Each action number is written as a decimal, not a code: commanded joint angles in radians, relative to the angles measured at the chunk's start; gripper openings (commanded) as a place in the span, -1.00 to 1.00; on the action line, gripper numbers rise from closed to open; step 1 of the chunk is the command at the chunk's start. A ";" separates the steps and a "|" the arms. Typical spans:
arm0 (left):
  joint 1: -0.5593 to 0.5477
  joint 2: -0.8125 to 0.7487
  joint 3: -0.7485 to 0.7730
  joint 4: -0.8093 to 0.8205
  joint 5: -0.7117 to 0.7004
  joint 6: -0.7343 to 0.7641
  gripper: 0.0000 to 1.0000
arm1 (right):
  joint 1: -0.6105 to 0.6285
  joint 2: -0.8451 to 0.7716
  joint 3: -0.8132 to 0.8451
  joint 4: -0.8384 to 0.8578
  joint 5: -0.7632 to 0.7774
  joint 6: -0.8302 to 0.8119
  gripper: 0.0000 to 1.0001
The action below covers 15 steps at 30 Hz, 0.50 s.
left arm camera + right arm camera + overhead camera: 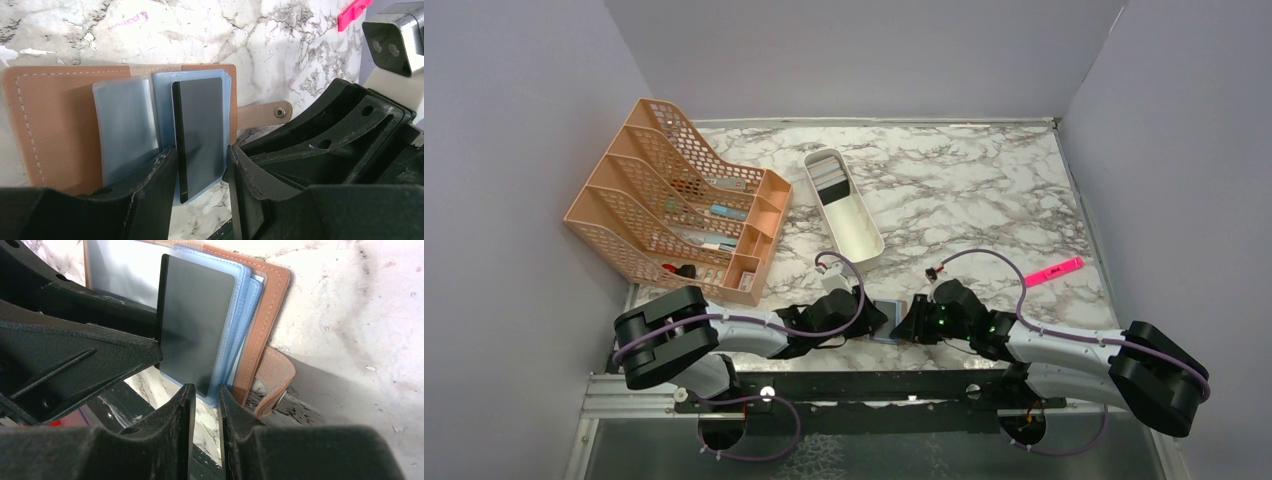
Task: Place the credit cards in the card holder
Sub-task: Insert the credit card into the card holder.
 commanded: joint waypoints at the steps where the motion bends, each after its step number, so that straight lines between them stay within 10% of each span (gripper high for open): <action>1: -0.028 0.020 0.008 0.017 0.029 -0.017 -0.12 | 0.005 -0.011 0.003 0.005 0.009 0.001 -0.45; 15: -0.026 -0.111 0.131 -0.358 -0.059 0.175 -0.08 | 0.005 -0.159 0.027 -0.126 0.027 0.022 -0.23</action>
